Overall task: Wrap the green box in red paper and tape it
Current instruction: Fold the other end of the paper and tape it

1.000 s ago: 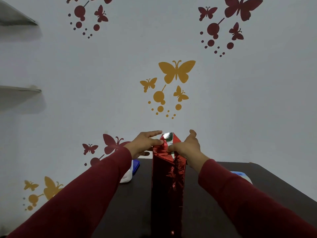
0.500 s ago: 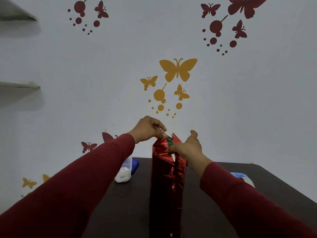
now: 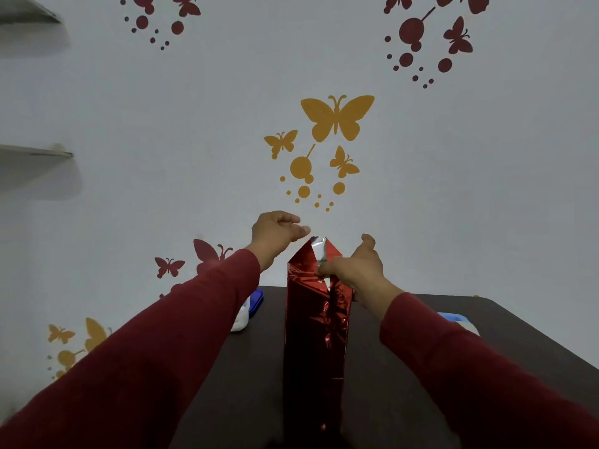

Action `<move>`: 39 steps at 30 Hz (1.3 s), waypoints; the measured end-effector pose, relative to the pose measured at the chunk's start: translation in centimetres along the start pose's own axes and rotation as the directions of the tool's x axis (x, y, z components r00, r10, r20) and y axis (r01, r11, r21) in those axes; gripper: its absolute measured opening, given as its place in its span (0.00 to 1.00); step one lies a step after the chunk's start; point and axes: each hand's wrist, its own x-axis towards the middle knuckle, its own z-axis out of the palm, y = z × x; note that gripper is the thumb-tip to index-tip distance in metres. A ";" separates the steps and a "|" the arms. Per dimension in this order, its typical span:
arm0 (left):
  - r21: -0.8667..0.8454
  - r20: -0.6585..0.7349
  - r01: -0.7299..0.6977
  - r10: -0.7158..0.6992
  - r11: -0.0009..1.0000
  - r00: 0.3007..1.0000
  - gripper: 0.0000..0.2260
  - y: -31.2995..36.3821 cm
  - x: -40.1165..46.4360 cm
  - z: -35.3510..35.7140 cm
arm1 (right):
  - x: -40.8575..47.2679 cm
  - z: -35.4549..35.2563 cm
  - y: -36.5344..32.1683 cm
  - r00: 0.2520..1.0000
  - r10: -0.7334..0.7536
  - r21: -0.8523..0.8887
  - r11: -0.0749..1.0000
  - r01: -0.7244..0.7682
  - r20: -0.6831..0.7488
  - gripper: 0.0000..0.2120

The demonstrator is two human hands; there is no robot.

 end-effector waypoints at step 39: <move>0.144 0.328 0.097 -0.139 0.985 0.934 0.22 -2.0 -6.0 -0.8 | -2.0 -1.1 -2.2 0.997 0.075 0.121 0.990 -0.076 0.016 0.17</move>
